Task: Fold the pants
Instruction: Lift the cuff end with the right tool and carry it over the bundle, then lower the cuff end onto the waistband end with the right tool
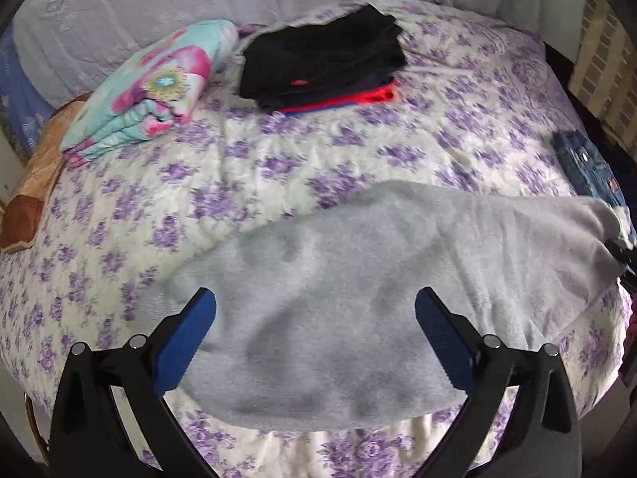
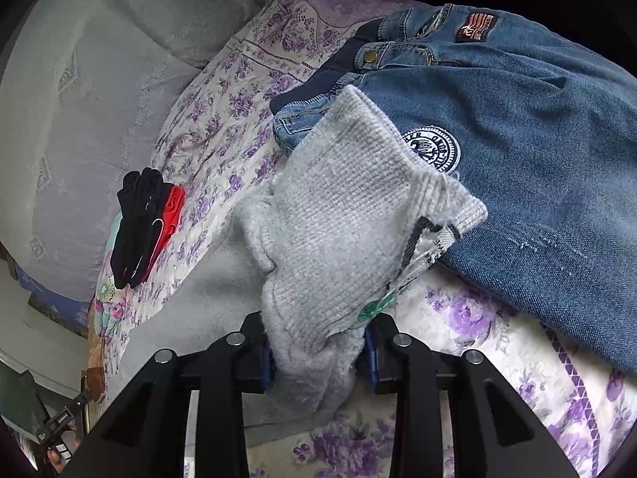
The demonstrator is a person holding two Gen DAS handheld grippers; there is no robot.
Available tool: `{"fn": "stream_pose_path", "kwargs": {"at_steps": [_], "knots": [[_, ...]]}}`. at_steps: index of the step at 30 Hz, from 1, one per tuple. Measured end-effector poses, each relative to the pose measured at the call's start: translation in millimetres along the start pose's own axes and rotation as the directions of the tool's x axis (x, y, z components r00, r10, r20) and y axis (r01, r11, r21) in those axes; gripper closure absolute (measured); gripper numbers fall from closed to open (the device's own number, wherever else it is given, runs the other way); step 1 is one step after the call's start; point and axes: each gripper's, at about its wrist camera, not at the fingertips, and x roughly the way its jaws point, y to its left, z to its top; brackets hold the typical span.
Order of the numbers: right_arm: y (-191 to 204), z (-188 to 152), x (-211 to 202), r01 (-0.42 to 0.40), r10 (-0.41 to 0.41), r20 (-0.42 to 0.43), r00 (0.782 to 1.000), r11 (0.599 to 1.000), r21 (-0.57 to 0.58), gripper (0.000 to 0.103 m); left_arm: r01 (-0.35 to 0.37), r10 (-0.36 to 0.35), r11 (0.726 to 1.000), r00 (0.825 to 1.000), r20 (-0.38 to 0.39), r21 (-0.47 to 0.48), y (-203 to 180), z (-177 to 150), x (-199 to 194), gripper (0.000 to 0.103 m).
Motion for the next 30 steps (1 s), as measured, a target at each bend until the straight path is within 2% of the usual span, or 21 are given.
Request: {"fn": "stream_pose_path", "kwargs": {"at_steps": [3, 5, 7, 11, 12, 13, 15, 16, 18, 21, 23, 27, 30], "knots": [[1.9, -0.6, -0.8, 0.012, -0.012, 0.003, 1.000, 1.000, -0.004, 0.070, -0.003, 0.010, 0.997, 0.996, -0.092, 0.077, -21.9, -10.6, 44.9, 0.005], [3.5, -0.3, -1.3, 0.025, -0.025, 0.002, 1.000, 1.000, -0.008, 0.070, -0.074, 0.097, 0.990, 0.977, -0.189, 0.124, -23.5, -22.7, 77.5, 0.004], [9.5, 0.9, -4.0, 0.042, -0.042, 0.007, 0.999, 0.999, -0.030, 0.070, -0.049, 0.062, 0.996, 0.981, -0.184, 0.073, -8.2, -29.0, 76.2, 0.004], [29.4, 1.1, -15.1, 0.072, -0.068, 0.039, 0.997, 0.992, -0.104, 0.070, -0.098, 0.100, 0.995, 0.982, -0.159, 0.020, 41.4, -37.0, 64.1, 0.004], [33.4, 0.6, -17.4, 0.079, -0.074, 0.048, 0.996, 0.990, -0.114, 0.070, -0.092, 0.089, 0.996, 0.981, -0.174, -0.010, 56.7, -39.1, 64.3, 0.004], [38.4, 0.0, -18.7, 0.098, -0.092, 0.054, 0.994, 0.987, -0.130, 0.070, -0.050, 0.041, 0.998, 0.982, -0.186, -0.040, 69.4, -41.4, 62.4, 0.006], [52.8, -2.1, -22.1, 0.148, -0.136, 0.076, 0.988, 0.973, -0.178, 0.070, -0.003, -0.008, 0.998, 0.986, -0.169, -0.063, 81.0, -44.7, 47.9, 0.014], [64.1, -3.4, -25.1, 0.165, -0.149, 0.092, 0.985, 0.965, -0.203, 0.070, 0.008, -0.016, 0.998, 0.990, -0.143, -0.055, 80.8, -45.1, 36.0, 0.014], [93.8, -6.3, -33.8, 0.175, -0.141, 0.139, 0.980, 0.946, -0.274, 0.070, -0.009, 0.007, 1.000, 0.998, -0.068, -0.025, 78.8, -43.9, 9.3, 0.008], [150.2, -14.3, -42.7, 0.163, -0.095, 0.185, 0.978, 0.903, -0.397, 0.070, 0.008, -0.008, 1.000, 1.000, 0.028, -0.002, 82.5, -38.3, -26.8, 0.007], [195.8, -26.8, -39.8, 0.150, -0.061, 0.191, 0.980, 0.852, -0.501, 0.070, 0.004, -0.004, 1.000, 0.997, 0.076, -0.004, 89.5, -35.2, -44.3, 0.006], [276.8, -81.5, 0.1, 0.115, -0.044, 0.117, 0.992, 0.687, -0.717, 0.069, 0.004, 0.001, 0.999, 0.994, 0.110, -0.043, 111.8, -32.3, -57.0, 0.006], [311.0, -144.3, 51.6, 0.146, -0.151, 0.081, 0.985, 0.499, -0.854, 0.070, 0.001, 0.005, 0.997, 0.997, 0.083, -0.073, 127.8, -40.1, -52.7, 0.005]]}}
